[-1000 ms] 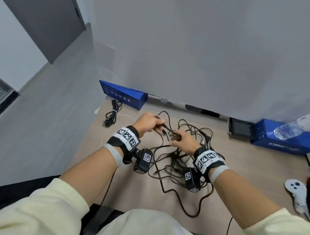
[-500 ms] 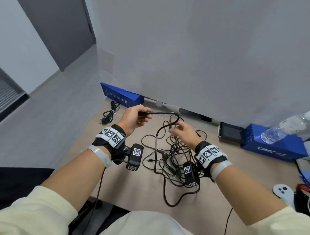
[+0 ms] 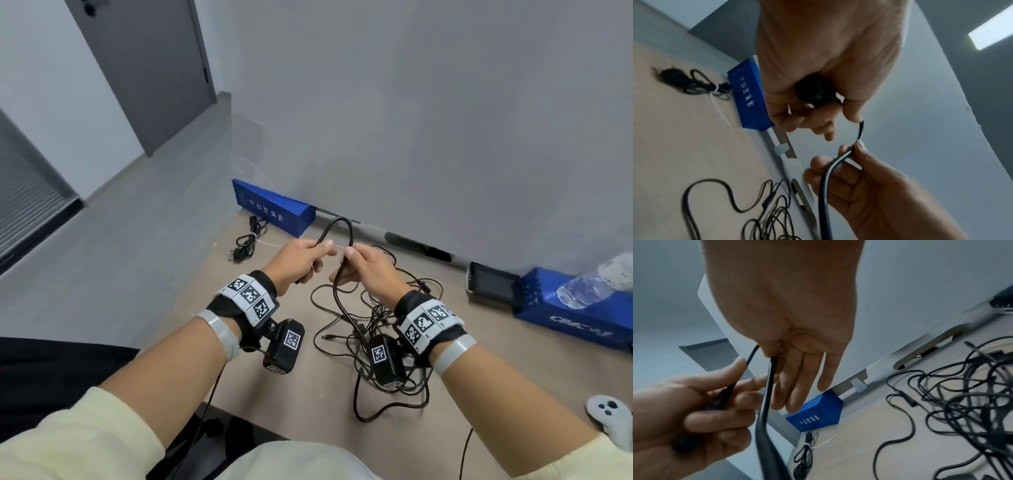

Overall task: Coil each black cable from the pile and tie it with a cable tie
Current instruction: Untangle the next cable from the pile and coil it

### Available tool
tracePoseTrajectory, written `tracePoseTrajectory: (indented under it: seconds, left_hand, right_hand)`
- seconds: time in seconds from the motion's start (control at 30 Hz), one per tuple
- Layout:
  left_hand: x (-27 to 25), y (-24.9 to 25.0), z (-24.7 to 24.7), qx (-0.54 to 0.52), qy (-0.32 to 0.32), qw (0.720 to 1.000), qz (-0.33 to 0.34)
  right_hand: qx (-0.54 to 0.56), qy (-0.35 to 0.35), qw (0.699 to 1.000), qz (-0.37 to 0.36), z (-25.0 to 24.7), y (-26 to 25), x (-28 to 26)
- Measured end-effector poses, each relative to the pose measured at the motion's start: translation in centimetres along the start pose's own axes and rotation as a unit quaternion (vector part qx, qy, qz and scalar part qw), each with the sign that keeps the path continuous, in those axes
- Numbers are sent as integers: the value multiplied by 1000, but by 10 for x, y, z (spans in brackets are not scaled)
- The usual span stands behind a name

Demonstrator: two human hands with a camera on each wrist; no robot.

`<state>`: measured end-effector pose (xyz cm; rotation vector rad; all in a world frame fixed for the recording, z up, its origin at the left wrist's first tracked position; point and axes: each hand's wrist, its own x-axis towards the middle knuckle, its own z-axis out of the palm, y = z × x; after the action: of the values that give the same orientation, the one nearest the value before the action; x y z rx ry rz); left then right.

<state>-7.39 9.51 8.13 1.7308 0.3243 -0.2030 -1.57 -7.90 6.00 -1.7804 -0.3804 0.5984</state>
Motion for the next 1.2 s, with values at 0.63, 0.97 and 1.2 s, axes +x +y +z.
tracePoseTrajectory:
  seconds: [0.63, 0.97, 1.2]
  left_hand:
    - [36, 22, 6, -183, -66, 981, -19]
    - [61, 16, -13, -153, 136, 978, -30]
    - [41, -8, -4, 136, -87, 986, -33]
  right_hand:
    - [-154, -31, 987, 37, 17, -1, -13]
    - [-134, -127, 978, 94, -1, 27, -47]
    - [-212, 94, 973, 13, -21, 7, -45]
